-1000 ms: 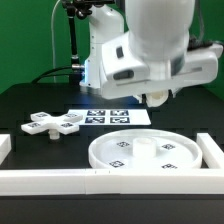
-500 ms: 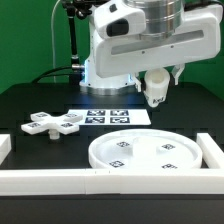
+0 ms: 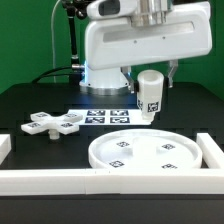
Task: Assemble round table
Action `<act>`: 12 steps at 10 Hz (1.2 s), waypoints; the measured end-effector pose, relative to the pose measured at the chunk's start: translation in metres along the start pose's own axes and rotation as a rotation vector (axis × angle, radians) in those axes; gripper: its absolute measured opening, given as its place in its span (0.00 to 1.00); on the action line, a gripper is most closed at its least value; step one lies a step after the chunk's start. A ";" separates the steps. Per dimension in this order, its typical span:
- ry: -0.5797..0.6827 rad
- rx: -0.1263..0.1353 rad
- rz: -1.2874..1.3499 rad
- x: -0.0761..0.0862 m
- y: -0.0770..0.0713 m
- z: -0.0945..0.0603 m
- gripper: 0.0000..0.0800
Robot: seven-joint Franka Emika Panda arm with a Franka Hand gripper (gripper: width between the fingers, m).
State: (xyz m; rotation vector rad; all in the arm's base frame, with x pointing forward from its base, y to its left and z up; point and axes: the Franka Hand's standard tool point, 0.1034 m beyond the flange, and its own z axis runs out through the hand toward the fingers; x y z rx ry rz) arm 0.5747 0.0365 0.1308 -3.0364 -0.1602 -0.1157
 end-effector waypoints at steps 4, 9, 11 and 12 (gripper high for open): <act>0.307 -0.086 -0.055 0.016 0.016 -0.005 0.51; 0.316 -0.099 -0.087 0.005 0.013 0.010 0.51; 0.308 -0.096 -0.089 0.002 0.010 0.014 0.51; 0.304 -0.094 -0.093 0.000 0.008 0.016 0.51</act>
Offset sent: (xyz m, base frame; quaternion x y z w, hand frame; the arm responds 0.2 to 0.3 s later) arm 0.0000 0.0000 0.0000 0.0000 0.2571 0.0000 0.9664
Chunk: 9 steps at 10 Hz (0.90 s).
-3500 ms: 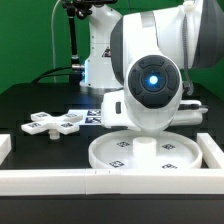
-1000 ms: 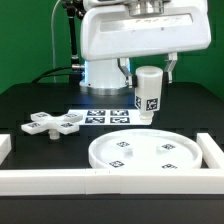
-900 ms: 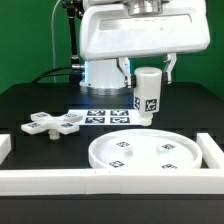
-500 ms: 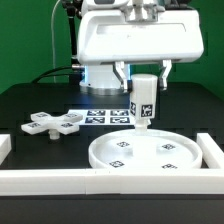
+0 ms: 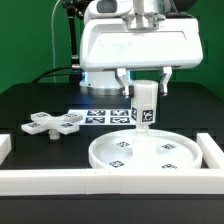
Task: Assemble round table
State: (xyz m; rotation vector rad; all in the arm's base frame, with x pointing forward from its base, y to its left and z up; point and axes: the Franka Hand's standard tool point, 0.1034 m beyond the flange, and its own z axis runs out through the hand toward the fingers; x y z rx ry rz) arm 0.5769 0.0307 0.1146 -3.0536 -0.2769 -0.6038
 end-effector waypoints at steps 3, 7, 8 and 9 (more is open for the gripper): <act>-0.009 0.004 -0.006 -0.004 -0.004 0.004 0.51; -0.026 0.005 -0.004 -0.014 -0.003 0.009 0.51; -0.028 0.005 -0.005 -0.015 -0.004 0.010 0.51; -0.024 0.005 -0.007 -0.015 -0.005 0.011 0.51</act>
Offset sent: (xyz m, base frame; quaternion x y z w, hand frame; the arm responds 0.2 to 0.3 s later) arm -0.0071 0.0002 -0.0057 0.0108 -0.0035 0.0033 0.9999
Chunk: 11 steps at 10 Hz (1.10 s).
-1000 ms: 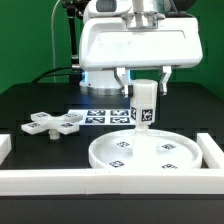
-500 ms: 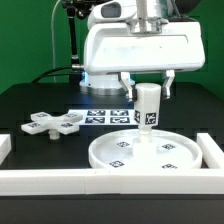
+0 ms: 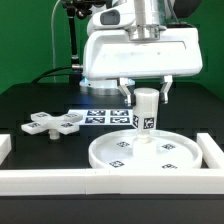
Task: Assemble round table
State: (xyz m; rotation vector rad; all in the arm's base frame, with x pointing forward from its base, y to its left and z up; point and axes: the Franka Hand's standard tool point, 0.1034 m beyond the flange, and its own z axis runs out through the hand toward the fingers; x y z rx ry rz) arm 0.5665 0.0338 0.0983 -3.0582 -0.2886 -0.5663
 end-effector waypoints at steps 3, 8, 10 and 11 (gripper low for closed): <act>-0.013 0.004 -0.005 -0.006 -0.004 0.006 0.51; -0.002 -0.004 -0.003 -0.009 -0.001 0.016 0.51; 0.008 -0.007 -0.003 -0.007 -0.001 0.016 0.51; 0.008 -0.007 -0.003 -0.008 -0.001 0.016 0.64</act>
Offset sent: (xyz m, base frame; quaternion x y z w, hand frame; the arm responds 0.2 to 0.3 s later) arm -0.0021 0.0008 -0.0088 0.0061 0.0026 -0.0005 1.0000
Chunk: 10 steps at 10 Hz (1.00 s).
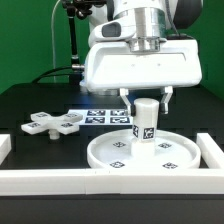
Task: Assemble round table
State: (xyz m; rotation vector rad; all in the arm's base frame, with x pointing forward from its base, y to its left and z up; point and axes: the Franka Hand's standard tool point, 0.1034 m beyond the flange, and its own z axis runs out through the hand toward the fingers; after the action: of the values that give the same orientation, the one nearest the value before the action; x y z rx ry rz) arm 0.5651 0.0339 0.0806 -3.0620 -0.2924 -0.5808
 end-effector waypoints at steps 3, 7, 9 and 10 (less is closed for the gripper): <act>0.000 0.000 0.000 0.000 0.000 0.000 0.81; -0.001 0.005 0.002 0.012 0.004 -0.021 0.81; -0.012 0.009 0.005 0.013 0.004 -0.025 0.81; -0.033 0.018 0.003 0.013 0.002 -0.024 0.81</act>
Offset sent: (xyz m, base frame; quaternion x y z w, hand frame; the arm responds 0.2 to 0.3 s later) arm 0.0012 -0.0054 0.0176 0.0013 -0.0156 0.0002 0.9999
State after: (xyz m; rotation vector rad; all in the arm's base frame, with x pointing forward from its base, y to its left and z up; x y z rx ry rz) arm 0.5684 0.0327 0.1078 -3.0570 -0.2913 -0.5252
